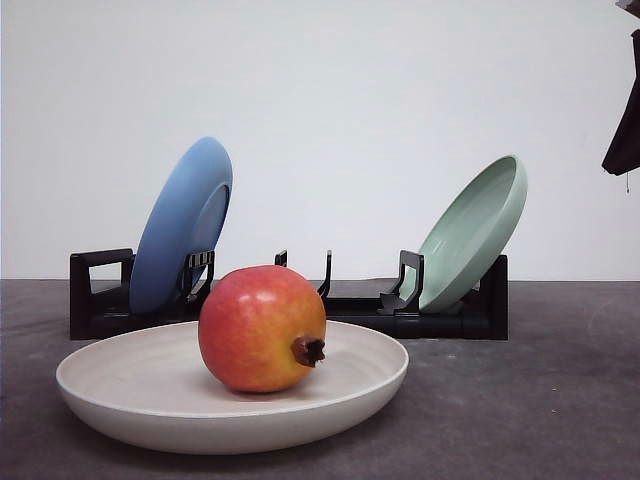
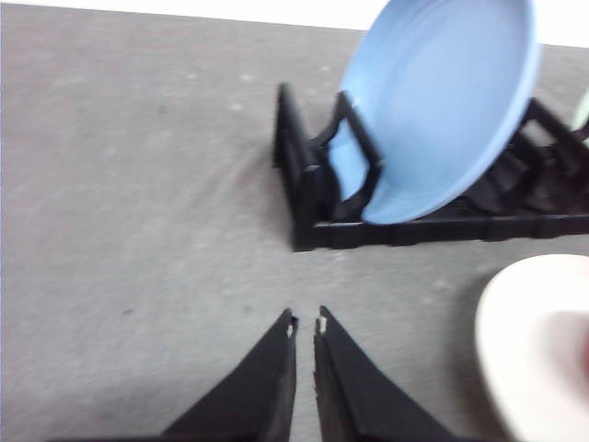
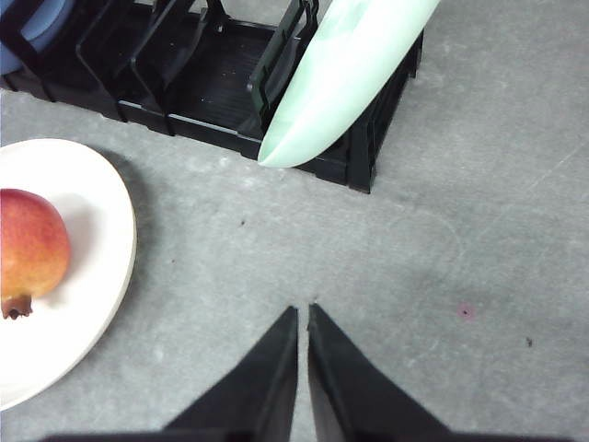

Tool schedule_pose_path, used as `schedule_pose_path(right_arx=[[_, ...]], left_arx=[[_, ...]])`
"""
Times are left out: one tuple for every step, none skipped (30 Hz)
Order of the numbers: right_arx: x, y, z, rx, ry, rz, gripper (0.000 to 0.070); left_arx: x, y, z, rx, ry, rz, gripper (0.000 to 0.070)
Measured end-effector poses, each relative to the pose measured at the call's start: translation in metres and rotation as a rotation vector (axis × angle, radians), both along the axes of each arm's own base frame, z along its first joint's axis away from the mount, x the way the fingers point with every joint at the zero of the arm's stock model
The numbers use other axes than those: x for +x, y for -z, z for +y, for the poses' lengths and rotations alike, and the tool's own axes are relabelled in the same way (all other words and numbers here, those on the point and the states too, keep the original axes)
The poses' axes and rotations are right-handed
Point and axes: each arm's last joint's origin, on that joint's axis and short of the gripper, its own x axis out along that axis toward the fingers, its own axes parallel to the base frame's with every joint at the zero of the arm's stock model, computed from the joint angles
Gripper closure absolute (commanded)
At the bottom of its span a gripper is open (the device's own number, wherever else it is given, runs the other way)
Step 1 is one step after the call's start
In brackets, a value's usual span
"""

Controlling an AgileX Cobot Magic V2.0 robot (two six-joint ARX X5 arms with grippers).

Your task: Place pomegranate in white plate

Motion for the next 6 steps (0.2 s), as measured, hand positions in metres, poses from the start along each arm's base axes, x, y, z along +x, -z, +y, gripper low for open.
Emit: schedule_pose_path(right_arx=[[0.000,0.000,0.000,0.000,0.000,0.000,0.0686],[0.000,0.000,0.000,0.000,0.000,0.000,0.0686],[0.000,0.000,0.000,0.000,0.000,0.000,0.0686],[0.000,0.000,0.000,0.000,0.000,0.000,0.0686],[0.000,0.000,0.000,0.000,0.000,0.000,0.0686],[0.000,0.000,0.000,0.000,0.000,0.000,0.0686]], left_arx=[[-0.002,0.003,0.001,0.006,-0.007,-0.014,0.0682],[-0.003,0.006,0.002,0.012,-0.013,-0.027,0.0682],[-0.004,0.008,0.003,0.019,-0.019,-0.039,0.0682],[-0.005,0.010,0.003,0.026,-0.025,-0.052,0.0682],[-0.005,0.013,0.004,0.034,-0.033,-0.067,0.0682],[-0.005,0.015,0.005,0.044,-0.042,-0.084,0.0682]])
